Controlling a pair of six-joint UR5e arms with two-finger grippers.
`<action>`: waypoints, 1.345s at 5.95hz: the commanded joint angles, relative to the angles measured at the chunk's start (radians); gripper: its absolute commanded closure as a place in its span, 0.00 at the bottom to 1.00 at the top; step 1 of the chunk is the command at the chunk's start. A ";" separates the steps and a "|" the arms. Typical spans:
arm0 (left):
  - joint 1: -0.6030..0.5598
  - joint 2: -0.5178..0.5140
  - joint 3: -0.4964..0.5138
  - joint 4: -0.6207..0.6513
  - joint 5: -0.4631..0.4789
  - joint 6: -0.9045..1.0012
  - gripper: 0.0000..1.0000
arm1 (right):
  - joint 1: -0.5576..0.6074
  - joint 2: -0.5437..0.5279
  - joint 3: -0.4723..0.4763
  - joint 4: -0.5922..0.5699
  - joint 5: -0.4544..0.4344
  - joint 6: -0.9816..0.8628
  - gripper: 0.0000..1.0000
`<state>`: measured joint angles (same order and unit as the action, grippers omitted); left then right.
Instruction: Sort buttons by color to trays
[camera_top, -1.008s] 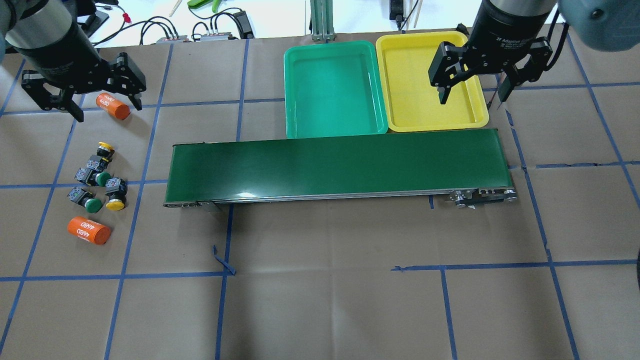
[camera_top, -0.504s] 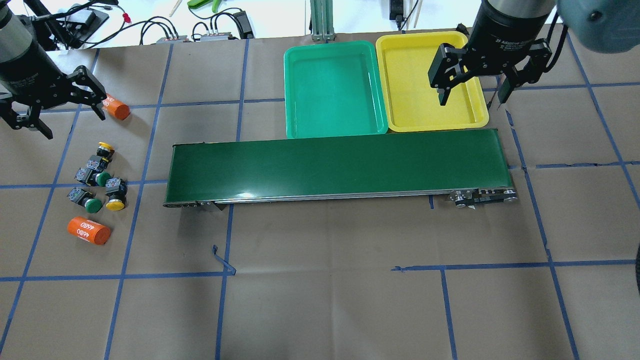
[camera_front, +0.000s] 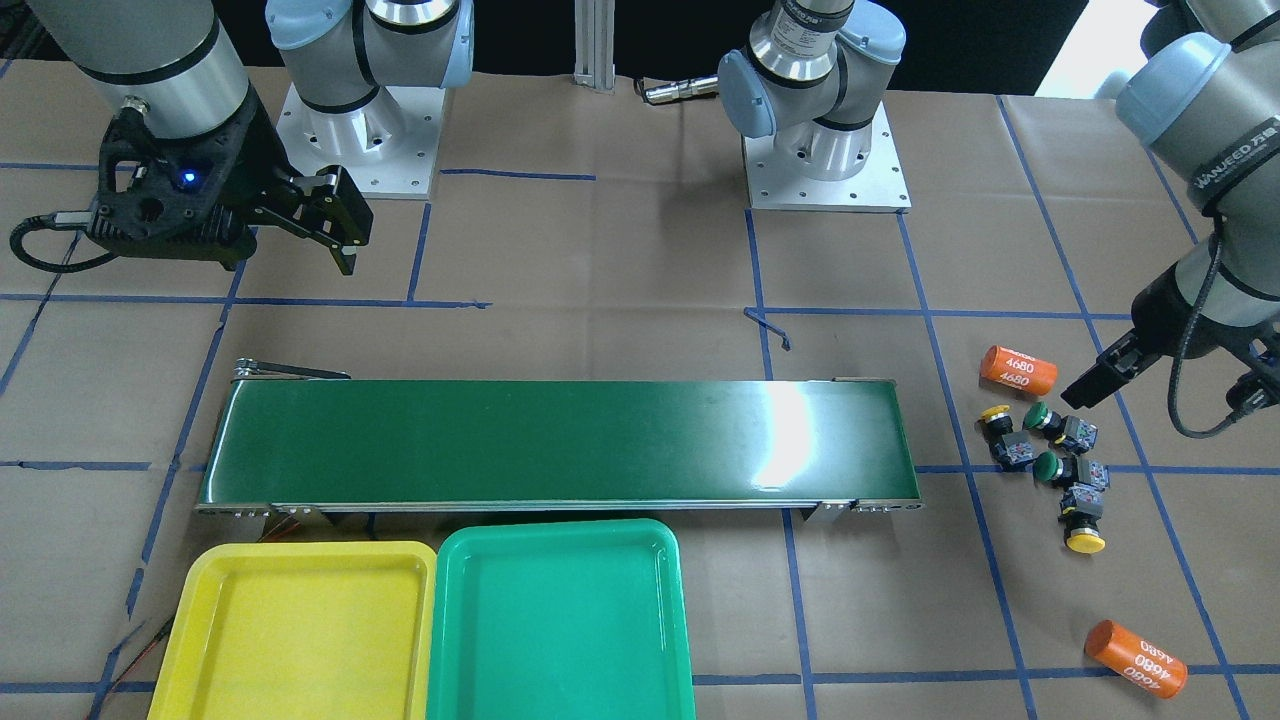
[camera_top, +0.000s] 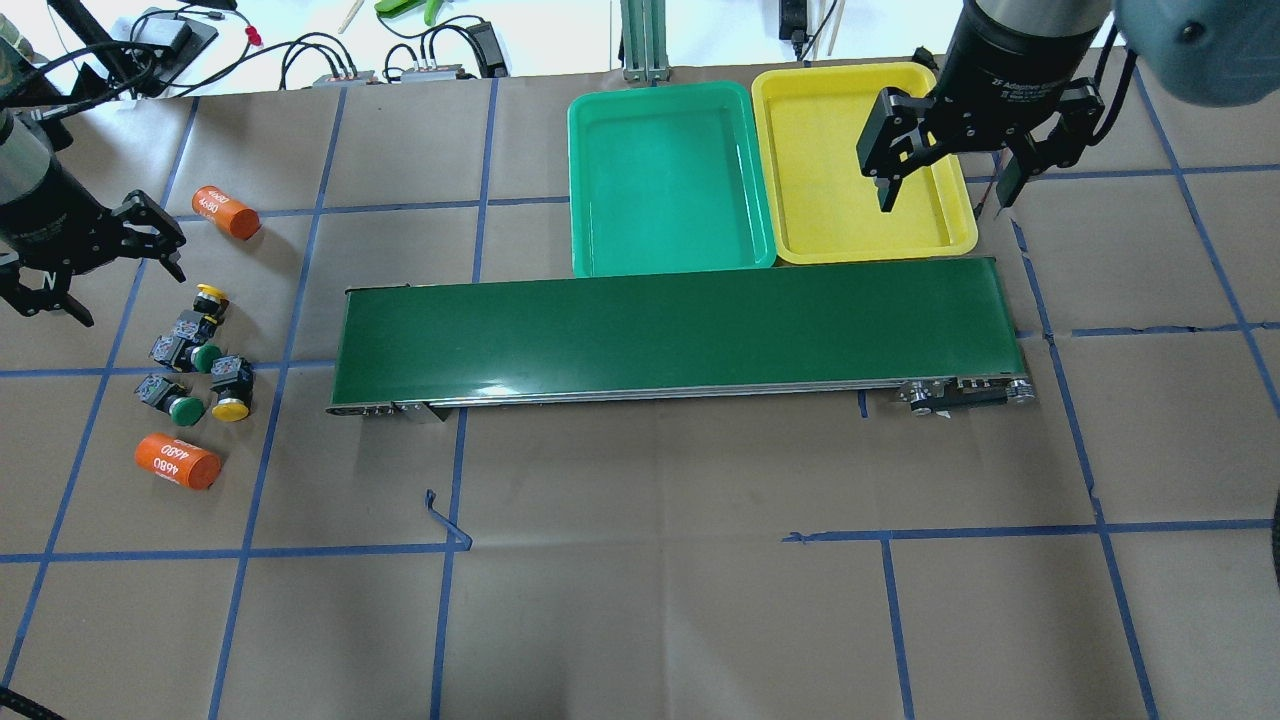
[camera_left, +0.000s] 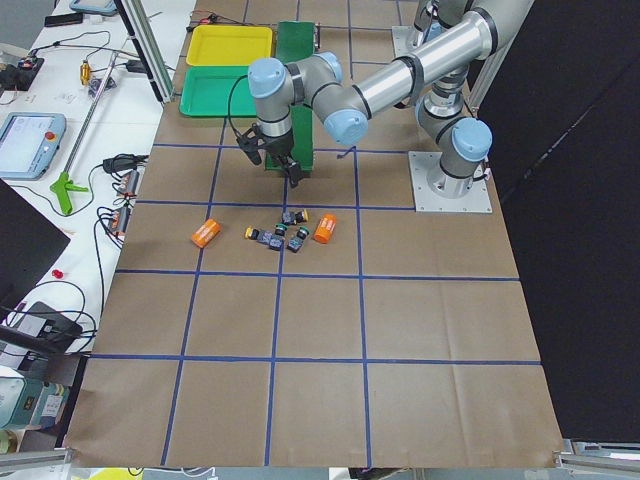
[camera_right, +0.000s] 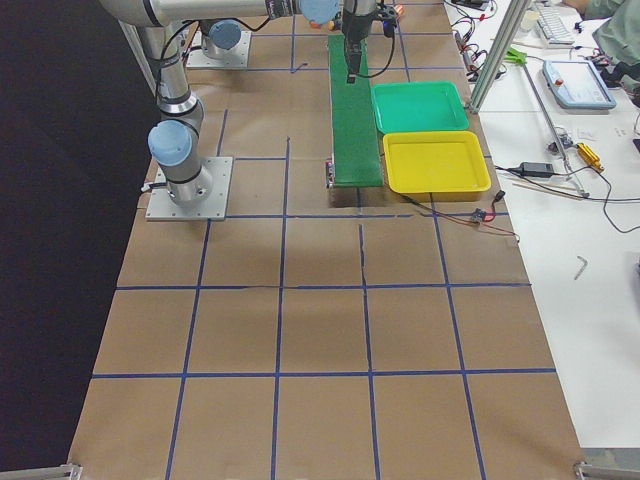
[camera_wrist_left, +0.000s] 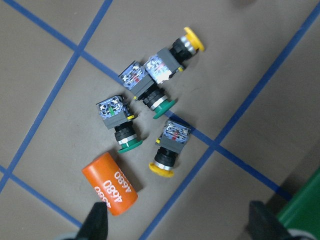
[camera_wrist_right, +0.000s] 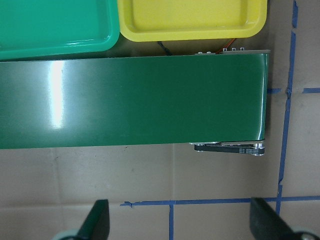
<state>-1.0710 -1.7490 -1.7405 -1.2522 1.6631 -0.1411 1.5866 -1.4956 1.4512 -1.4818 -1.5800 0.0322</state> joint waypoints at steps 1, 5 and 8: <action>0.077 0.012 -0.182 0.156 0.000 -0.005 0.05 | 0.000 0.000 0.002 0.000 0.001 0.000 0.00; 0.164 0.002 -0.352 0.304 -0.003 -0.006 0.11 | 0.000 -0.003 0.002 0.003 0.002 -0.011 0.00; 0.178 -0.049 -0.356 0.370 -0.006 -0.002 0.14 | 0.000 -0.005 0.003 0.005 0.002 -0.012 0.00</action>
<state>-0.8949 -1.7747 -2.0962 -0.9265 1.6581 -0.1426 1.5861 -1.5000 1.4538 -1.4783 -1.5785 0.0202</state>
